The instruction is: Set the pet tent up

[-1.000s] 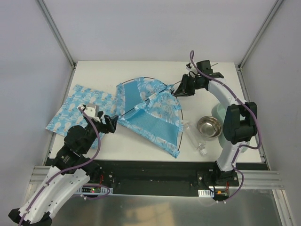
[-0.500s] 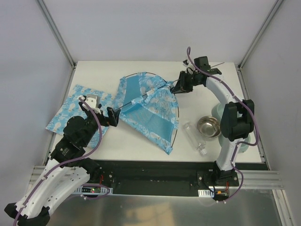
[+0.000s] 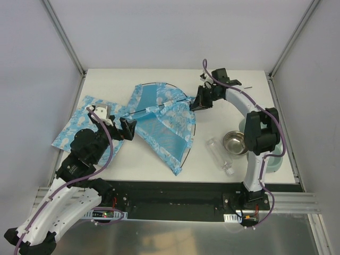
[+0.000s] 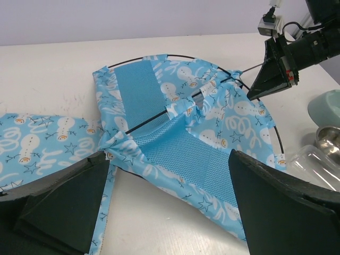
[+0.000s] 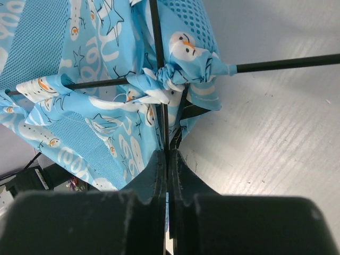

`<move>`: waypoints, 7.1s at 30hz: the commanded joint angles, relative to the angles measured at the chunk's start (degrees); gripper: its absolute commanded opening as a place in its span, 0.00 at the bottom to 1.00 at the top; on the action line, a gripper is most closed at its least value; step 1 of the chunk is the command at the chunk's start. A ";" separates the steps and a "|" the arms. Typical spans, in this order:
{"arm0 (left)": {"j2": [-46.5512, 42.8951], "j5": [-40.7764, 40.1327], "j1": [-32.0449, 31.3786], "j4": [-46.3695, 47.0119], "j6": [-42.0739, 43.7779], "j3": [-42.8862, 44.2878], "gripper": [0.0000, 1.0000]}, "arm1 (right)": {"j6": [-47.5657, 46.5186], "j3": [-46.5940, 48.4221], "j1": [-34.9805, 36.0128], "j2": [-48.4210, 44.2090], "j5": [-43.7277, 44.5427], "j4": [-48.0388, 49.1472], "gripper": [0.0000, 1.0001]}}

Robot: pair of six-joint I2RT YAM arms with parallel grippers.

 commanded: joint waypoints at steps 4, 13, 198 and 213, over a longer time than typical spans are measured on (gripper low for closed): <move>0.49 0.74 -0.16 0.80 1.07 4.65 0.99 | 5.30 0.78 0.45 -6.46 1.40 4.34 0.00; 3.66 -0.05 -0.16 -1.67 -0.25 8.87 0.96 | 19.97 3.49 1.42 -13.15 5.35 9.35 0.00; 28.61 42.66 -2.53 19.06 -33.21 6.32 0.88 | 28.50 25.65 17.68 -3.66 23.56 -28.98 0.06; 32.84 42.49 -3.32 21.29 -36.12 5.79 0.85 | 37.39 27.14 17.76 -0.59 21.71 -20.88 0.20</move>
